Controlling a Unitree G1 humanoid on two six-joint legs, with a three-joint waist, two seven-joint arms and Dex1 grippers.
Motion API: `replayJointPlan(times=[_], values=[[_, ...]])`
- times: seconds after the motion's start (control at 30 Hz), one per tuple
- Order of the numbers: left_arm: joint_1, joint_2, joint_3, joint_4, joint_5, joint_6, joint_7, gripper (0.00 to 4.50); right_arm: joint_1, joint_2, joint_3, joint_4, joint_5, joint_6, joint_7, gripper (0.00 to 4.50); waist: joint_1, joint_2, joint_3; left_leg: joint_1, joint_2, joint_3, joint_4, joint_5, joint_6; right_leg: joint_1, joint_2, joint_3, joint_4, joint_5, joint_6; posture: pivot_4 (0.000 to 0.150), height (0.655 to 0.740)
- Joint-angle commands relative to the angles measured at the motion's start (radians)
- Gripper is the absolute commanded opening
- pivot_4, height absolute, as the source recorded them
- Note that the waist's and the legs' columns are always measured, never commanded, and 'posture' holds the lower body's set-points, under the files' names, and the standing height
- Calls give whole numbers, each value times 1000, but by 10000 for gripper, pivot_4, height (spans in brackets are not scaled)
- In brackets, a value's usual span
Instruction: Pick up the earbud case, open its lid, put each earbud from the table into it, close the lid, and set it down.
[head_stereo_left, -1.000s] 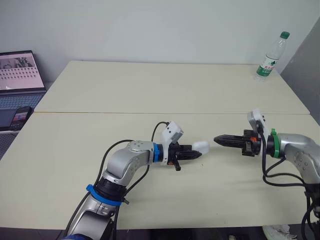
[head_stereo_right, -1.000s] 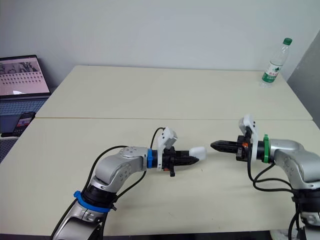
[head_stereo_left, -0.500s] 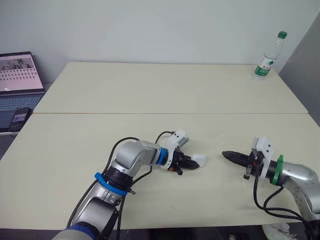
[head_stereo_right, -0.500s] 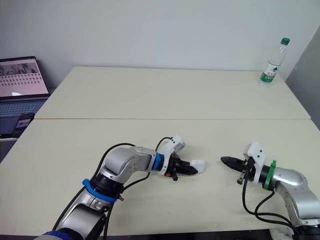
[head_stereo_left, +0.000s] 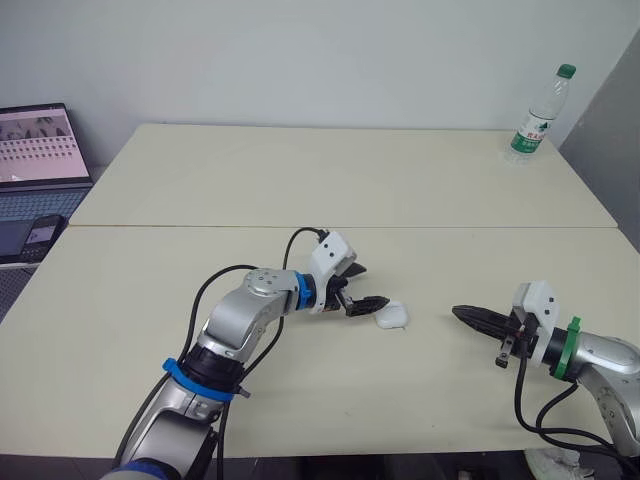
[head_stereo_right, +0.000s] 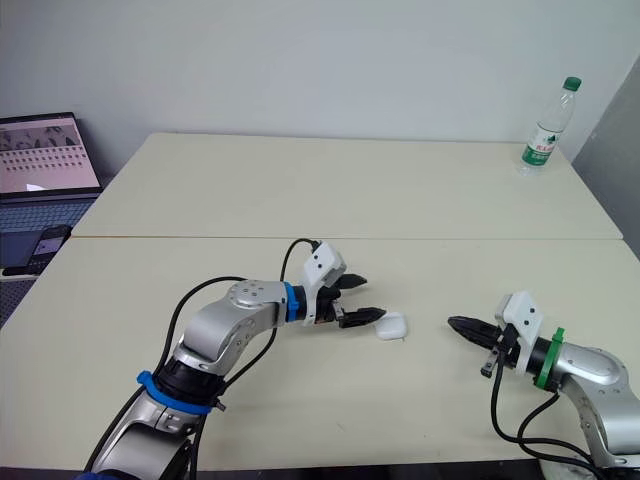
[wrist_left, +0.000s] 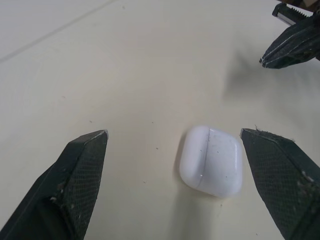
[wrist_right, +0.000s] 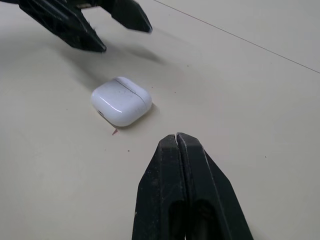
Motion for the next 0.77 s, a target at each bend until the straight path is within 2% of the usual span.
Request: replayJointPlan(times=[0.03, 0.13, 0.23, 0.3, 0.43, 0.6, 0.77], values=[[39, 2, 55, -115, -2, -118, 8, 44734, -7, -21, -28, 25, -7, -40, 17, 0, 0, 0, 0, 0, 0, 0, 0, 0, 0, 0, 0, 0, 0, 0, 0, 1500, 7362], [90, 93, 67, -35, 120, -373, -16, 44734, -21, -16, -27, 76, -71, -95, -33, 0, -2, 0, 0, 1, 1, 0, 0, 0, 0, 0, 0, 0, 1, 0, 0, 1500, 7362], [156, 177, 101, 32, 119, -477, -91, 45000, -21, -19, -25, 104, -64, -121, -2, 6007, -6, 2, -1, 4, 1, 1, -1, 0, 0, 1, 3, 1, 1, 1, -1, 1500, 7362], [203, 200, 120, 34, 86, -497, -127, 45000, -18, -24, -26, 122, -63, -136, 16, 12078, -5, 2, -1, 4, 4, 1, -1, 0, 0, 1, 4, 0, 1, 0, -2, 1500, 7362], [351, 208, 146, -28, 13, -492, -184, 45000, -8, -40, -33, 174, -84, -172, 26, 27348, -2, 2, -1, 2, 2, 2, -1, 0, 0, 0, 0, 0, 0, 0, -1, 1500, 7362], [463, 185, 148, 12, 79, -568, -121, 45000, 9, -48, -45, 198, -72, -181, 31, 44632, 1, 2, -1, 2, 1, 2, -1, 0, 0, 1, -1, 0, 0, 0, -1, 1500, 7362], [488, 173, 152, 18, 75, -563, -107, 45000, 14, -54, -36, 206, -68, -183, 50, 44632, 0, 3, -2, 4, 2, 1, -1, 0, 0, 1, 0, 0, 1, 0, -1, 1500, 7362]])
